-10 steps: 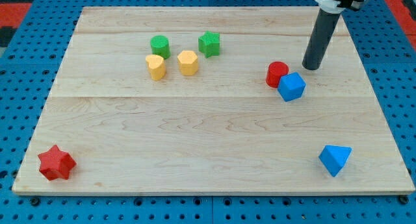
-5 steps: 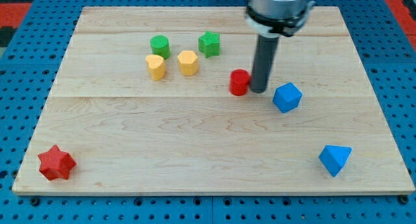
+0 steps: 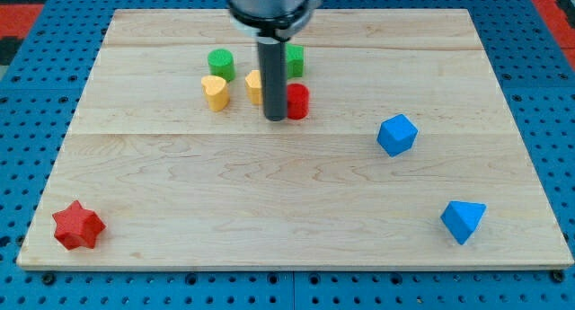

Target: Separate the red circle from the blue cube

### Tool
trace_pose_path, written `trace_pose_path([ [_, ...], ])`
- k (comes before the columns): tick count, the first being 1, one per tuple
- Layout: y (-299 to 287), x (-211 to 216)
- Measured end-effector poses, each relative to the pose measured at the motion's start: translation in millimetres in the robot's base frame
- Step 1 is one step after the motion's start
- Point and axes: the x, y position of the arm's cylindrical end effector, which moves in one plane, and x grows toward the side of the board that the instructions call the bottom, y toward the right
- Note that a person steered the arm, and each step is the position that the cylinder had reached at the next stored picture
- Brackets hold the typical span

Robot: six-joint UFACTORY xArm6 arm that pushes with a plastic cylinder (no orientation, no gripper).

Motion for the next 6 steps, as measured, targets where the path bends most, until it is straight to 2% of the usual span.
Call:
trace_pose_path([
  [2,24.6,1.7],
  [3,35.9,-21.8],
  [4,111.3,-17.0],
  [5,149.7,11.6],
  [6,148.5,35.4],
])
